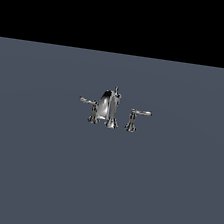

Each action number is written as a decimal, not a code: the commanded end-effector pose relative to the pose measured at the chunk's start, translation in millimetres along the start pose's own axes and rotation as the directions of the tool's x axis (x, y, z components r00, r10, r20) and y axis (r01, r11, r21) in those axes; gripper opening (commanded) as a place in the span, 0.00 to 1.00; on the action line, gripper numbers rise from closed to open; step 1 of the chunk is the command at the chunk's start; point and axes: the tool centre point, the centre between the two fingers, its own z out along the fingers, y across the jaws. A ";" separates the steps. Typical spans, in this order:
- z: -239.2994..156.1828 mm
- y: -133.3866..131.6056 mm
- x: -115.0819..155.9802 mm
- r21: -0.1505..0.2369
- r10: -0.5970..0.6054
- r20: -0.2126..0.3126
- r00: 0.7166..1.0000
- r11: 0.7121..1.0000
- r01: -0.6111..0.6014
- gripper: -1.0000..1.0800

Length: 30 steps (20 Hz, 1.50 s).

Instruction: Turn on the faucet by rotating a designated handle.

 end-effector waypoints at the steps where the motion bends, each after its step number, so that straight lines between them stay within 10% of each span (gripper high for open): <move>1: 0.0 0.0 0.0 0.000 0.000 0.000 1.000 1.000 0.000 0.00; 18: 38.2 -17.7 39.4 0.005 0.177 -0.005 0.984 0.984 -0.177 0.00; 30: 101.3 -31.3 111.6 0.016 0.456 -0.010 0.890 0.890 -0.456 0.00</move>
